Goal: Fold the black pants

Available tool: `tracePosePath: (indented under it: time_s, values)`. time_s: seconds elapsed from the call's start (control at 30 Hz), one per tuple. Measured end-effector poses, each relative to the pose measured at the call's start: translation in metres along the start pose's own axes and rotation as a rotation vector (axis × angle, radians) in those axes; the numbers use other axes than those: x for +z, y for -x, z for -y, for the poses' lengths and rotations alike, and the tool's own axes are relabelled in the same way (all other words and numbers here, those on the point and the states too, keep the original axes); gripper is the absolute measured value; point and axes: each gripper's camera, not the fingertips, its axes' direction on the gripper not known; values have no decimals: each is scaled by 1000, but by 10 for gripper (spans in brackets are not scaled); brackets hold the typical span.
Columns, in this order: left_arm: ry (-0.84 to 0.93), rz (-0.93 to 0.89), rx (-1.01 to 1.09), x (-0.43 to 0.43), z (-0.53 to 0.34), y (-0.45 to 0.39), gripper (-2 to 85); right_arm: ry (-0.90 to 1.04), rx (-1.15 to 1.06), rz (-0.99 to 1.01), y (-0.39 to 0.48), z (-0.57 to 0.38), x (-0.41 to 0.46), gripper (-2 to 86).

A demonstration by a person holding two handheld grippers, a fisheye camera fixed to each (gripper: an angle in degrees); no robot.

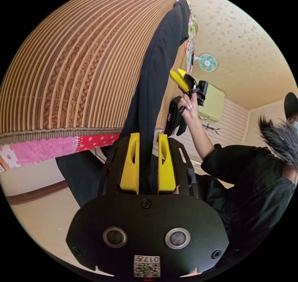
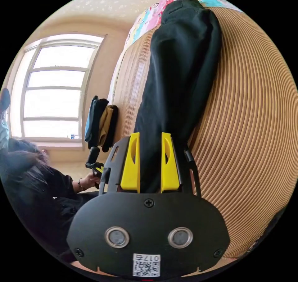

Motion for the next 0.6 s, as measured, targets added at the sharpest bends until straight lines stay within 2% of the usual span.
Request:
tracePosePath:
  time_s: [0.17,0.27,0.33,0.4,0.43,0.5,0.57,0.6]
  values:
    - [96,-53,76,3,10,-26,40,-171,206,180,-21,-79,23,132]
    - [101,-296,165,4,9,-47,37,-217,238,321,-28,-101,40,152]
    - [75,-465,149,7,6,-52,35,-304,256,564,-40,-106,52,164]
    - [86,-443,138,13,4,-57,33,-394,232,770,-50,-101,57,153]
    - [105,-392,143,17,3,-61,33,-454,206,892,-55,-93,55,115]
    - [111,-388,163,19,1,-66,33,-515,156,956,-51,-84,42,69]
    - [109,-456,175,19,0,-68,33,-489,57,879,-28,-79,20,47]
    - [129,-442,179,20,-1,-68,33,-451,12,750,-9,-81,7,41]
